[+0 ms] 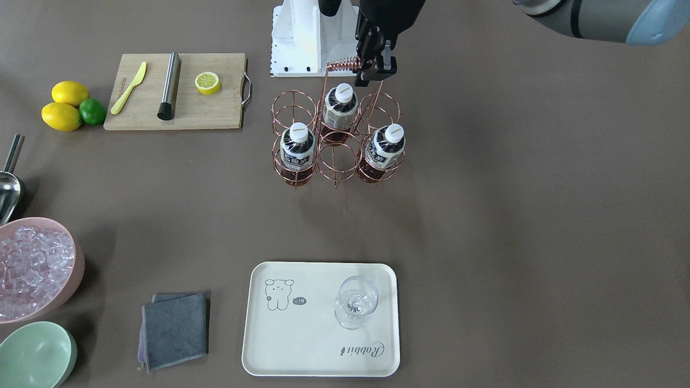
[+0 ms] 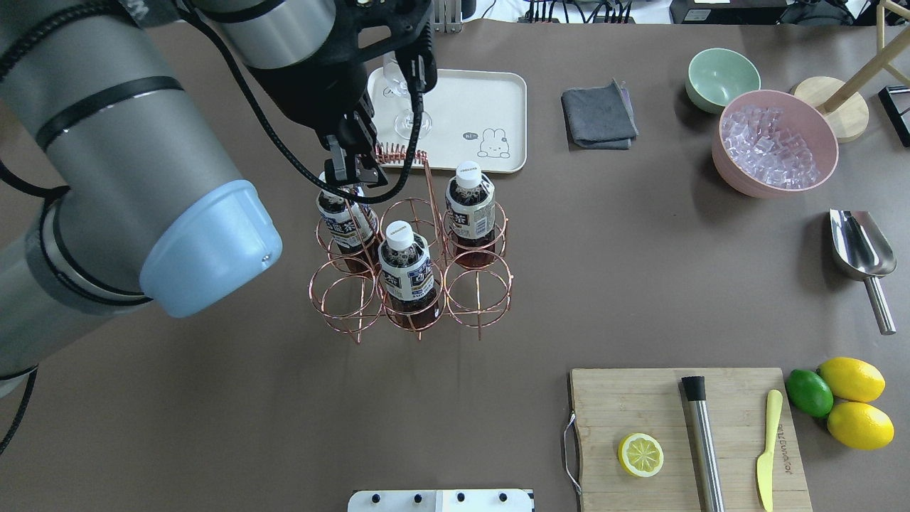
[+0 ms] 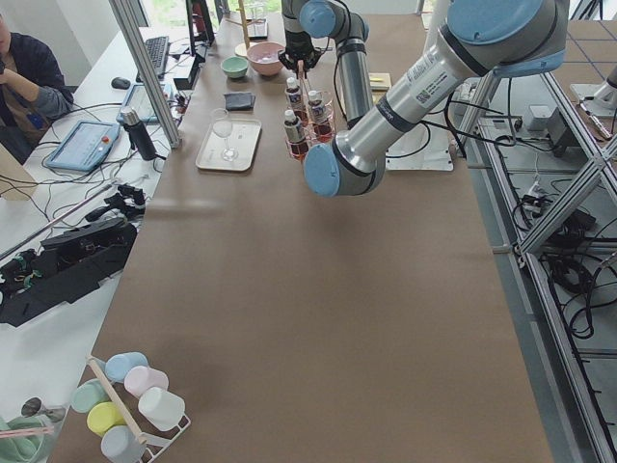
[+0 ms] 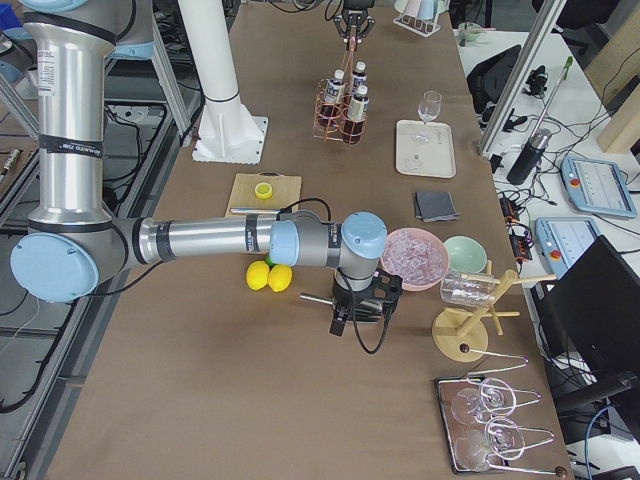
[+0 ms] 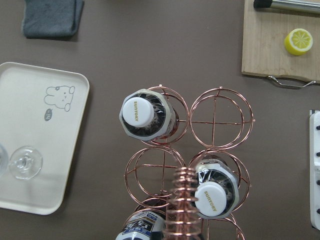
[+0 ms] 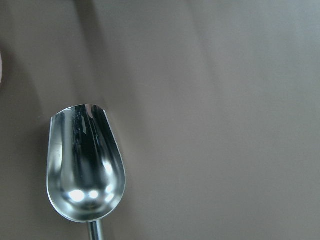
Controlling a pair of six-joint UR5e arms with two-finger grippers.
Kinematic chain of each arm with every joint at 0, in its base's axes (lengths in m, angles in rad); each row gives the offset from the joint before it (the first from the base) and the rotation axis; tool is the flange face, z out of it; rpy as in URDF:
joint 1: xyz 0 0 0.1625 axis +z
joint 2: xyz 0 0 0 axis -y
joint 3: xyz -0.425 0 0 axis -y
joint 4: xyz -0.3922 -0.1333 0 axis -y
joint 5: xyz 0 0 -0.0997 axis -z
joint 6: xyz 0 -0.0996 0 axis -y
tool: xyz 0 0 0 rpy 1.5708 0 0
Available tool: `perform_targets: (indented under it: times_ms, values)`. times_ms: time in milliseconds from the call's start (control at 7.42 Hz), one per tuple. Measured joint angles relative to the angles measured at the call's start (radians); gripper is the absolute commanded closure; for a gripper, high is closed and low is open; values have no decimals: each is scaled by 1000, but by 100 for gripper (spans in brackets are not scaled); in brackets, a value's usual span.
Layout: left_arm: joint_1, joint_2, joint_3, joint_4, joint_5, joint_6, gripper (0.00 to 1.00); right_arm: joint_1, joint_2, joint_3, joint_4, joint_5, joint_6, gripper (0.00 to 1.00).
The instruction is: Take tea from basket to plate
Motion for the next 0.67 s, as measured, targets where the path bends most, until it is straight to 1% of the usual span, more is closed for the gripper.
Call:
perform_targets:
  times_ms: [404,674]
  values:
    - [52,-15,34,-36,25,-7,100,-38,43,17,9,32,-4,0]
    - [62,3,48,-56,37,-5,100,-74,144,38,13,45,-3,0]
